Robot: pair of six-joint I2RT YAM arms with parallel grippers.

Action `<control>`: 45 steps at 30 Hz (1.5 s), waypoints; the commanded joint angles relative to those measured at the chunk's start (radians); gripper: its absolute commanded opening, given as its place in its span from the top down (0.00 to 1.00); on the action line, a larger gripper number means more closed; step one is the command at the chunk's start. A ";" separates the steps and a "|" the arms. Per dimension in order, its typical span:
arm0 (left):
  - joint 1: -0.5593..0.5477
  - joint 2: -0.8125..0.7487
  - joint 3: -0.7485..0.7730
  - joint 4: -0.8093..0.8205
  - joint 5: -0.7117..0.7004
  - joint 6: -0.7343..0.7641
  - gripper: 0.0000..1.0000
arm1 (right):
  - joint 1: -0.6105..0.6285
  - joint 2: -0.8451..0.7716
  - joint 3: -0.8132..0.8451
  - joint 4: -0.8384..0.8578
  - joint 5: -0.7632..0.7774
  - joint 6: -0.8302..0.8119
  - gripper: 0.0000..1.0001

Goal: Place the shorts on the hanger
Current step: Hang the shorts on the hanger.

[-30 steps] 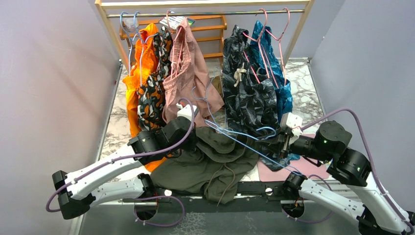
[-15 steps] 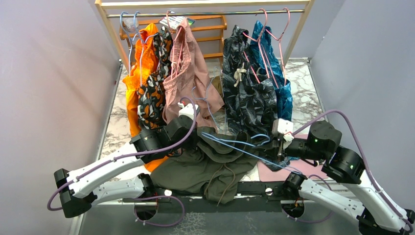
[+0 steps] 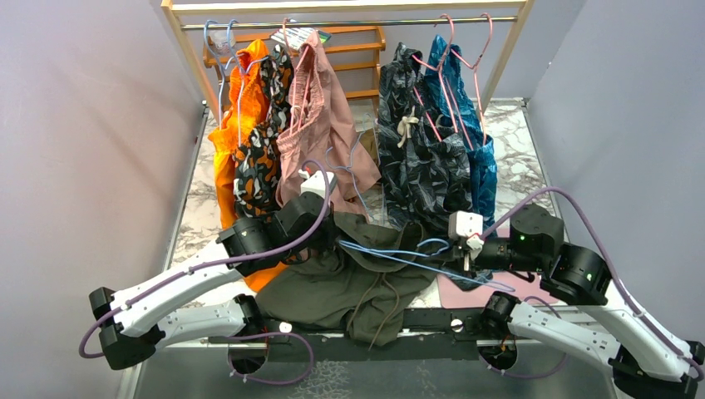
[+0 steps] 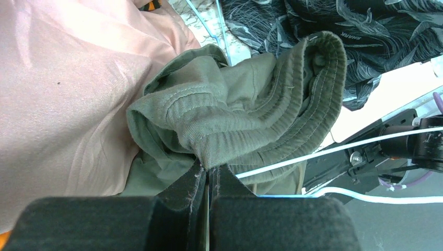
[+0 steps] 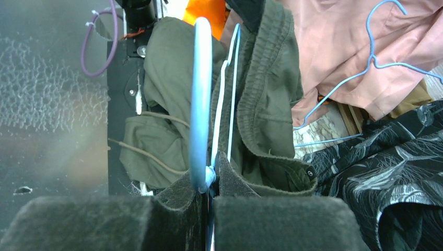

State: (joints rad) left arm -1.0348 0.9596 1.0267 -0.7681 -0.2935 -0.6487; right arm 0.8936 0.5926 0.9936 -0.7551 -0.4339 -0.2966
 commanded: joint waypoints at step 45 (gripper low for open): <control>-0.003 0.045 0.213 0.215 0.352 0.003 1.00 | 0.079 0.322 -0.094 0.538 -0.123 0.101 0.99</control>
State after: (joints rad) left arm -1.0355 0.9997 1.2102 -0.6727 -0.0280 -0.6537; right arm 0.9676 0.9070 0.9291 -0.3668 -0.4564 -0.2512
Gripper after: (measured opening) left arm 0.018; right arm 0.039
